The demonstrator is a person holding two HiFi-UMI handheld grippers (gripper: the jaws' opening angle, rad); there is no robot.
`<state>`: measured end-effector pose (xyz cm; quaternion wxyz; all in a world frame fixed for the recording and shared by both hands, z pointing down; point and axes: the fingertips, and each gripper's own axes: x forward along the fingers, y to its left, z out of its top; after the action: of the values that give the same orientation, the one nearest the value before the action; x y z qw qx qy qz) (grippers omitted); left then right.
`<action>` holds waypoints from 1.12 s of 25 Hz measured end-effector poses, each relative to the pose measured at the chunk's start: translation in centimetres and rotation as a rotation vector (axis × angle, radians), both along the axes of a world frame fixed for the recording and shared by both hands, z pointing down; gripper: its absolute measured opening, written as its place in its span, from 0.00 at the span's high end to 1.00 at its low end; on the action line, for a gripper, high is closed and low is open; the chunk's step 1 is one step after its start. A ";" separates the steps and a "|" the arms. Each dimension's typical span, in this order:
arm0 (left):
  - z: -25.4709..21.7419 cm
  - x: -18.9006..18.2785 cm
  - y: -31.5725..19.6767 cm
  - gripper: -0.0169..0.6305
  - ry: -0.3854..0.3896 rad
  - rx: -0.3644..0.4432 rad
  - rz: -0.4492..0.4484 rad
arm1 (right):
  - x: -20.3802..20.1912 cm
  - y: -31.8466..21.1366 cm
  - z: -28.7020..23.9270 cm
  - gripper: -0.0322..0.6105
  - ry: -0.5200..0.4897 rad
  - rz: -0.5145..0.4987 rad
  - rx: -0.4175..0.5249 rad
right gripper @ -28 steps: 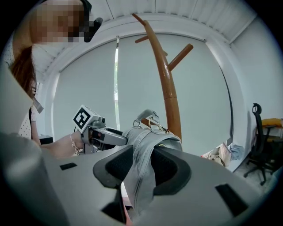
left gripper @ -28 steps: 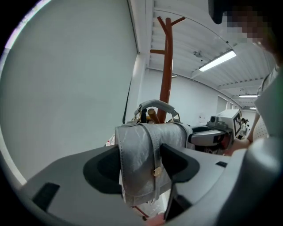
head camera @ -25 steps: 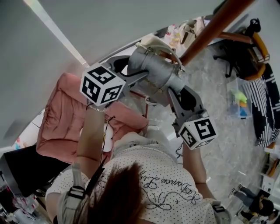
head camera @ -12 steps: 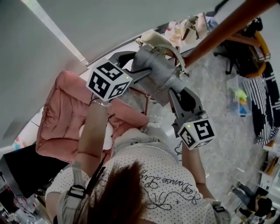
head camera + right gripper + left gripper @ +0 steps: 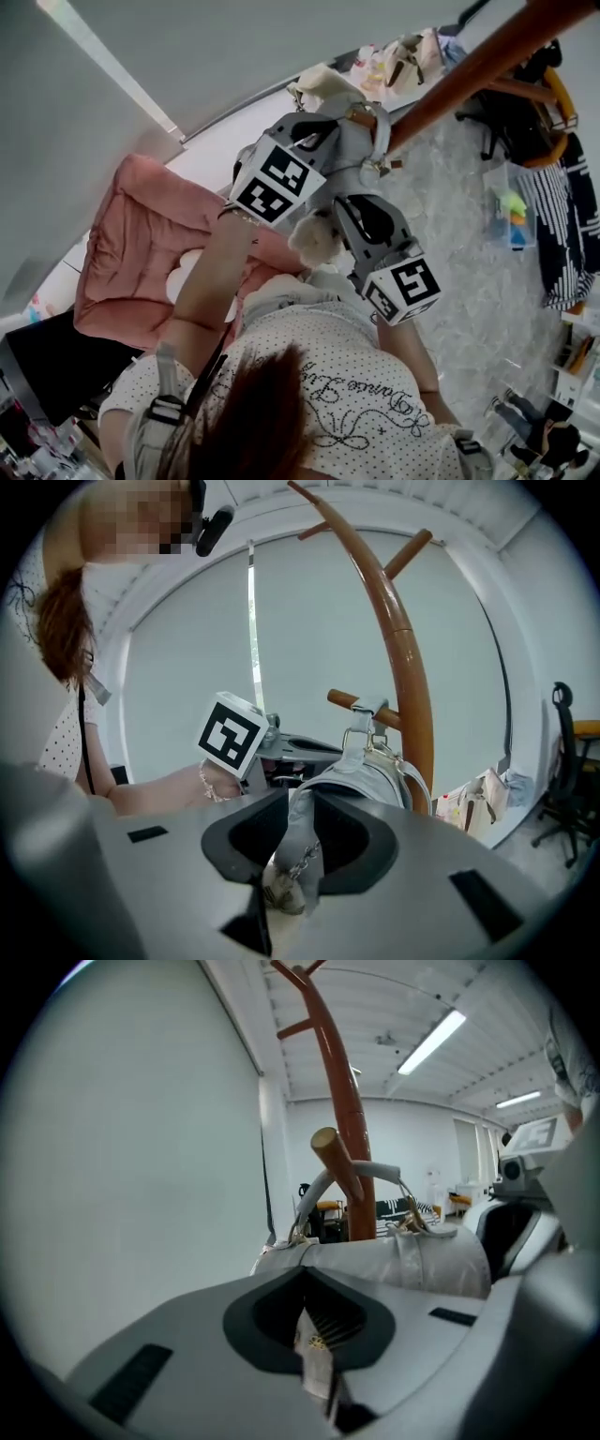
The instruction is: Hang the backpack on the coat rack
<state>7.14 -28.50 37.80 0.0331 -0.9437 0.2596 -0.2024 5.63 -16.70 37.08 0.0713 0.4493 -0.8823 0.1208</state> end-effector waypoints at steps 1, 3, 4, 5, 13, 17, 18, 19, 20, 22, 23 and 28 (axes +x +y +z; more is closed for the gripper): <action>0.0 -0.2 0.0 0.97 0.032 -0.017 -0.002 | 0.0 0.1 0.1 0.80 -0.012 -0.008 -0.002; 0.1 -0.5 0.0 0.97 0.081 -0.049 -0.006 | -0.1 0.2 0.3 0.80 -0.044 -0.016 -0.006; 0.1 -0.5 0.0 0.97 0.094 -0.057 -0.010 | 0.0 0.2 0.4 0.80 -0.056 -0.019 -0.008; 0.1 -0.5 0.0 0.97 0.098 -0.056 -0.015 | 0.1 0.2 0.5 0.80 -0.064 -0.022 -0.009; 0.3 -0.6 0.1 0.97 0.107 -0.047 -0.035 | 0.6 0.4 0.5 0.79 -0.076 -0.036 -0.005; 0.9 -1.3 0.3 0.97 0.065 -0.050 -0.040 | 0.9 0.6 0.3 0.78 -0.073 -0.041 0.002; 1.1 -1.4 0.4 0.97 0.057 -0.050 -0.043 | 1.1 0.7 0.2 0.78 -0.075 -0.039 0.008; 1.2 -1.6 0.5 0.97 0.055 -0.049 -0.048 | 1.3 0.9 0.0 0.78 -0.080 -0.036 0.016; 1.2 -1.9 0.6 0.97 0.058 -0.046 -0.054 | 1.5 1.1 -0.2 0.79 -0.086 -0.033 0.025; 1.0 -2.4 0.8 0.97 0.068 -0.041 -0.064 | 1.9 1.7 -0.6 0.80 -0.092 -0.030 0.038; 0.8 -2.7 0.9 0.97 0.072 -0.035 -0.068 | 2.2 2.0 -0.9 0.80 -0.090 -0.029 0.042; -0.7 -3.8 1.0 0.97 0.102 -0.004 -0.099 | 4.7 2.4 -2.8 0.82 -0.050 0.019 0.105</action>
<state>3.32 -27.52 37.08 0.0080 -0.9389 0.3069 -0.1558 10.31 -14.34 34.31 0.0245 0.4575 -0.8847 0.0861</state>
